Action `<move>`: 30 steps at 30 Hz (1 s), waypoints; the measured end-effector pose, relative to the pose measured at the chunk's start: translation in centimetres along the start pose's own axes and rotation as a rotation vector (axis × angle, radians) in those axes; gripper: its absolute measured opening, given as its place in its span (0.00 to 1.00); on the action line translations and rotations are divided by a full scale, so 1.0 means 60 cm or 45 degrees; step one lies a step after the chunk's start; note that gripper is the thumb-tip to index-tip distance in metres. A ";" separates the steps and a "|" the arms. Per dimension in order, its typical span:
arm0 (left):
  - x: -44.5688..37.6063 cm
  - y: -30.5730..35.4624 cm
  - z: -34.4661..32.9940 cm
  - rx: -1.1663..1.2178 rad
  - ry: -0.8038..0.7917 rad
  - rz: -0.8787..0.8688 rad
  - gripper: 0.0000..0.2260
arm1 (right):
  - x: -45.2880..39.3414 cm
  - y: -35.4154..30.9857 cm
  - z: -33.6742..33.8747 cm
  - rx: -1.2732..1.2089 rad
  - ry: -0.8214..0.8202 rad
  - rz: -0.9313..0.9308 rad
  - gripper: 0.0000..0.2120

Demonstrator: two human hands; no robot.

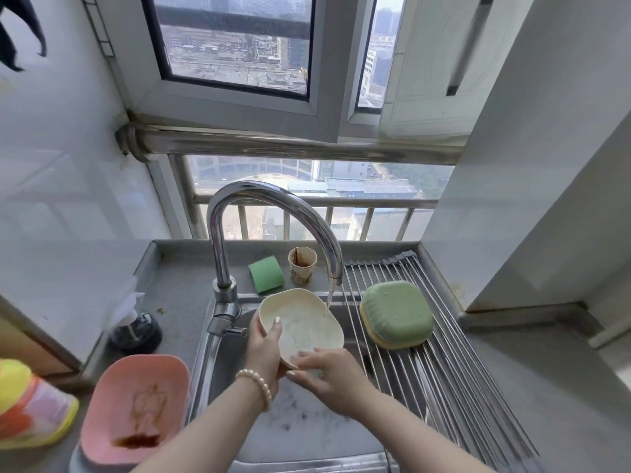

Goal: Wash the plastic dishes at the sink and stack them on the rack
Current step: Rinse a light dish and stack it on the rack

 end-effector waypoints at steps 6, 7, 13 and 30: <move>0.007 -0.009 -0.004 0.015 -0.172 0.195 0.11 | -0.029 0.020 0.021 0.562 -0.376 -0.298 0.57; 0.007 -0.013 -0.007 0.020 -0.192 0.212 0.11 | -0.037 0.021 0.020 0.535 -0.415 -0.378 0.57; -0.014 -0.029 -0.010 0.221 -0.326 0.367 0.15 | -0.069 -0.003 0.015 0.452 -0.555 -0.383 0.36; -0.047 -0.029 -0.013 0.230 -0.114 0.161 0.15 | -0.049 -0.003 0.011 0.472 -0.543 -0.425 0.45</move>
Point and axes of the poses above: each hand's wrist, its own x-axis away from the middle knuckle, its own z-axis out of the back of the hand, y = z × x, the point moved 2 cm from there along -x, towards the middle knuckle, and after that the axes turned 6 degrees about z, right-handed, at the moved point
